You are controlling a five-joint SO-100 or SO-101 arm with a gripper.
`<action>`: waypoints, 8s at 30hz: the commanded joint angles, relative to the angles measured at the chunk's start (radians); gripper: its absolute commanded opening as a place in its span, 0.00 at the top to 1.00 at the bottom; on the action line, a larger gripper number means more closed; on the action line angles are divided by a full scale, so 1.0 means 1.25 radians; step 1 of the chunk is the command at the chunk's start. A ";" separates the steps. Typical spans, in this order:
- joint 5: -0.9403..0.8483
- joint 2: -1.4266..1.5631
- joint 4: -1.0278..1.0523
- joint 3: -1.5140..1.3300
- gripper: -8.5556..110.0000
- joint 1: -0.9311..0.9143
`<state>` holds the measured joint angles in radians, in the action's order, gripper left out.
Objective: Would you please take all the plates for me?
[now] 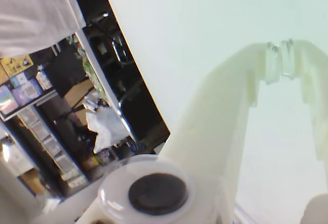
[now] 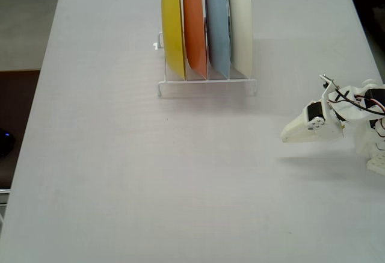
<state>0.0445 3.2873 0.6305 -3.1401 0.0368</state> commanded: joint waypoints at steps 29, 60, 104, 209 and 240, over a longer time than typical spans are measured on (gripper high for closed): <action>-0.060 -0.076 0.070 0.384 0.93 -0.085; -0.533 -0.925 0.296 1.304 0.65 -0.430; -0.585 -1.274 0.442 1.908 0.93 -0.495; -0.509 -0.816 -0.344 1.227 0.60 0.085; -0.378 -1.170 0.184 1.568 0.60 -0.373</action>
<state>-0.4326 1.8408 0.8222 -1.2824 -0.4126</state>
